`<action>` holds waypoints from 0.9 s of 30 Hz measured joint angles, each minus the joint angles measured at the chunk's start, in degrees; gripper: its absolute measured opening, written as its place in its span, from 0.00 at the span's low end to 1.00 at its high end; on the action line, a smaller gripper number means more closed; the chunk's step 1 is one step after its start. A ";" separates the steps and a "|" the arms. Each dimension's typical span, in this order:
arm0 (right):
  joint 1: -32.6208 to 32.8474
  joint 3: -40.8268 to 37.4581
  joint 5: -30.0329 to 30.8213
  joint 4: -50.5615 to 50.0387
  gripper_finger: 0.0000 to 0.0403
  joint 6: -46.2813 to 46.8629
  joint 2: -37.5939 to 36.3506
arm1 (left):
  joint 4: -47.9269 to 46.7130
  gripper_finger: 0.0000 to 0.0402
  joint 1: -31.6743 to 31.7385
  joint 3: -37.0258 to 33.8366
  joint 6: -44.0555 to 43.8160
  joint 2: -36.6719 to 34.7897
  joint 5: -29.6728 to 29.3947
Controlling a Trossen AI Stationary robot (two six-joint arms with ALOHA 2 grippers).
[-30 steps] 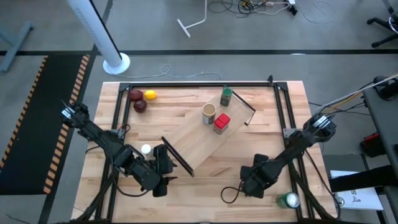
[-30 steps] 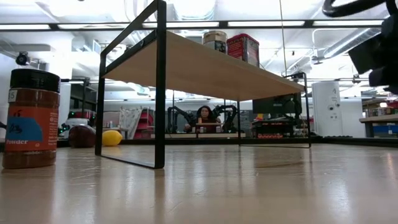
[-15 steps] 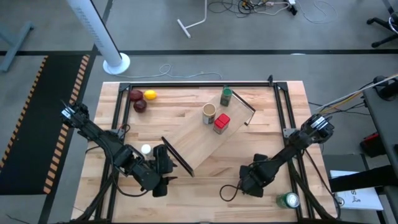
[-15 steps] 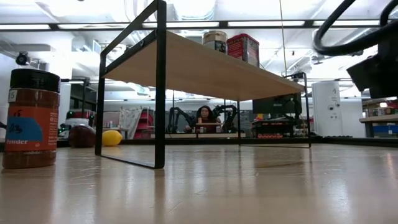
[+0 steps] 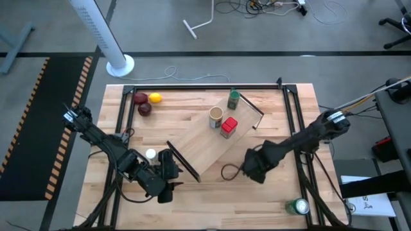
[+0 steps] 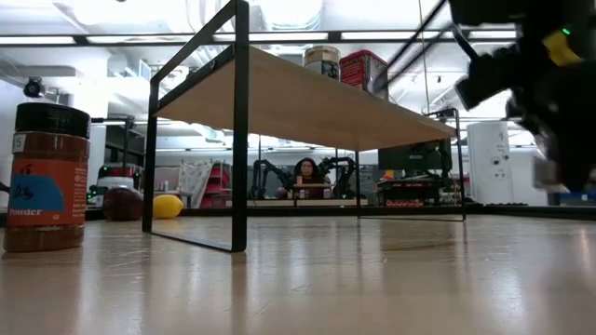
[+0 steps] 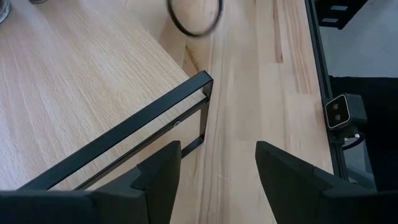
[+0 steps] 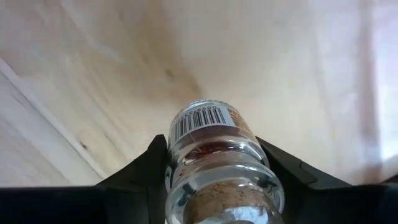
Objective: Shelf spices
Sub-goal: Put the brown seasoning bottle on the shelf
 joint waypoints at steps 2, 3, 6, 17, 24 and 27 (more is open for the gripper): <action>-2.00 0.37 0.94 -1.49 0.41 -1.49 -3.20 | 0.00 0.49 0.00 0.00 0.07 0.00 0.00; -2.99 0.58 1.21 -1.90 0.41 -2.38 -5.15 | 0.00 0.49 0.00 0.00 0.28 0.00 0.00; -5.88 1.79 2.52 -1.67 0.41 -4.31 -10.93 | 0.01 0.49 0.00 0.00 0.46 0.00 -0.02; -18.48 8.96 7.51 -4.56 0.41 -7.64 -24.08 | 0.02 0.49 0.07 0.00 1.03 0.00 -0.30; -28.13 15.24 3.42 -4.33 0.41 -17.28 -20.77 | 0.07 0.49 0.31 -0.02 1.09 0.00 -0.46; -32.04 17.62 0.11 -4.33 0.41 -21.08 -18.02 | 0.07 0.49 0.33 -0.02 1.09 0.00 -0.52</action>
